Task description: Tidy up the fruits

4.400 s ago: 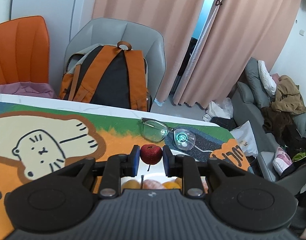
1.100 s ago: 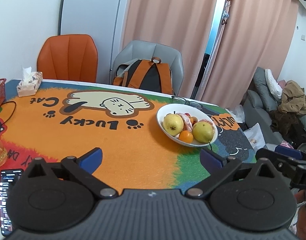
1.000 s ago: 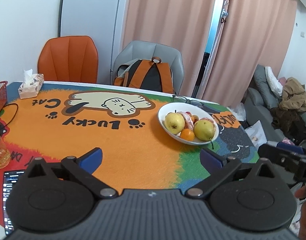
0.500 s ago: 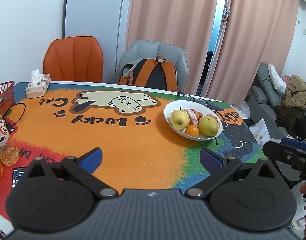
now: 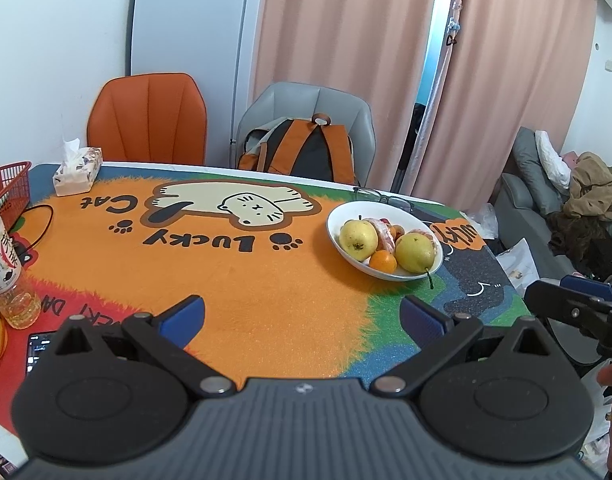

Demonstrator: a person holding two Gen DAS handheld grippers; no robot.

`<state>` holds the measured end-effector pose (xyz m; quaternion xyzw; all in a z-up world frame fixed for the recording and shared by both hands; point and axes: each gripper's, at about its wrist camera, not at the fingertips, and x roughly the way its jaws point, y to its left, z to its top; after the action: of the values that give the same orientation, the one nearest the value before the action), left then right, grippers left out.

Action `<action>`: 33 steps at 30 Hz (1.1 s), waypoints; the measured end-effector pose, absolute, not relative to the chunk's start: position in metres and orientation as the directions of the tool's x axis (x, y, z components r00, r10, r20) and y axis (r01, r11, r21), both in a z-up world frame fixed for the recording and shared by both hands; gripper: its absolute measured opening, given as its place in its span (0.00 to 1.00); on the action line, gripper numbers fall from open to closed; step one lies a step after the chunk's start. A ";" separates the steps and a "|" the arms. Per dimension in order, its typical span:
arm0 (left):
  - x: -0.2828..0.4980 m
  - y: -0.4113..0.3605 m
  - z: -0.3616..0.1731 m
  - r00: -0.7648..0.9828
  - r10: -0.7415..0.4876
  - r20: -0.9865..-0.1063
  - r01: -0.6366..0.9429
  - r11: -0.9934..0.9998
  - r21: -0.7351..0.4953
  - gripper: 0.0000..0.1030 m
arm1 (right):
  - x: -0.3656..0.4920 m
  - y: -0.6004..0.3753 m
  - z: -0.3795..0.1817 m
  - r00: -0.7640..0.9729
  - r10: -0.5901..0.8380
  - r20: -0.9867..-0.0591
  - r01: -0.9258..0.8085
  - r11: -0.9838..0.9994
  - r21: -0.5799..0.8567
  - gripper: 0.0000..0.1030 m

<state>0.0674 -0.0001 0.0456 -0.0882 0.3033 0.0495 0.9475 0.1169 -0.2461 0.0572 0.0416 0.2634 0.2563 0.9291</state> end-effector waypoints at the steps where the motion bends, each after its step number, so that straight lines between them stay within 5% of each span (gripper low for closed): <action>1: 0.067 0.000 0.046 0.811 0.041 -0.584 -0.148 0.979 -0.137 1.00 | 0.117 -0.246 0.058 0.730 0.498 -0.468 -0.454 0.865 0.212 1.00; 33: 0.067 0.001 0.046 0.808 0.038 -0.589 -0.150 0.979 -0.142 1.00 | 0.117 -0.246 0.058 0.729 0.496 -0.472 -0.454 0.866 0.208 1.00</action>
<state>0.0672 0.0009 0.0462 -0.0909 0.3062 0.0496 0.9463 0.1166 -0.2458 0.0585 0.0392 0.2648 0.2558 0.9289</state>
